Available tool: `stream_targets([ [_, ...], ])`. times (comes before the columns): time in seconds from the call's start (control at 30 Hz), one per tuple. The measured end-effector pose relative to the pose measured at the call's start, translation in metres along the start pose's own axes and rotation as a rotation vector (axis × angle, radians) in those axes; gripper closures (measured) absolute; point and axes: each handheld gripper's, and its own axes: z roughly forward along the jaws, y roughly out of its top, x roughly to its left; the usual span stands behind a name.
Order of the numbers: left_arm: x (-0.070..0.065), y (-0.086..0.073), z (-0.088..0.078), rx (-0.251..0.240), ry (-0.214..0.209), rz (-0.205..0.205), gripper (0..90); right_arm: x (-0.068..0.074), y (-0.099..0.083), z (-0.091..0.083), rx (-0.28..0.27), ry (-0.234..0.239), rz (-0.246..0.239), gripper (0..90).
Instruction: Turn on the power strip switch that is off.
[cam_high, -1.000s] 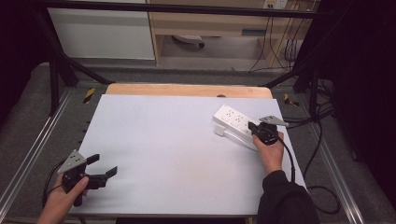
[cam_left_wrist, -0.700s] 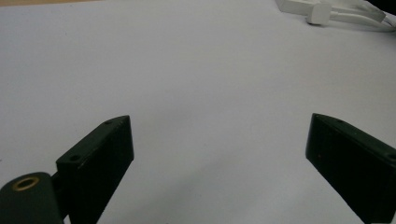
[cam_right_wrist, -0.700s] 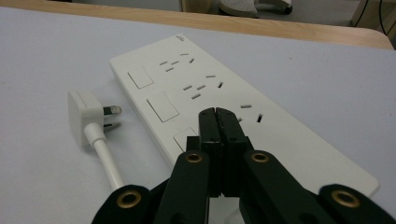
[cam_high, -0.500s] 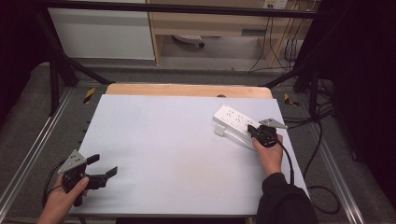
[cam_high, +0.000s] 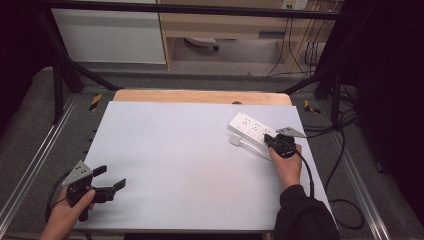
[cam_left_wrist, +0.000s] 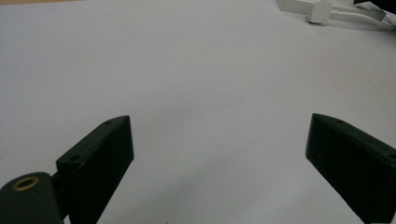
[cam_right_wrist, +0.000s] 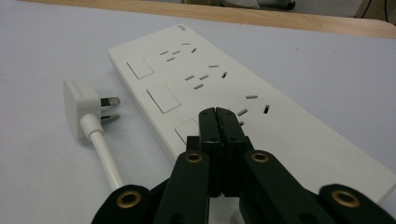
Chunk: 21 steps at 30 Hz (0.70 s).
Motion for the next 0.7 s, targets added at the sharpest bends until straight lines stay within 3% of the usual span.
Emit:
stream_targets([
  [0.7,-0.0001,-0.0002,0.0004,0.004,0.0,0.001,7.8,0.0026,-0.0008,0.0018,-0.005,0.002,-0.033,90.0],
])
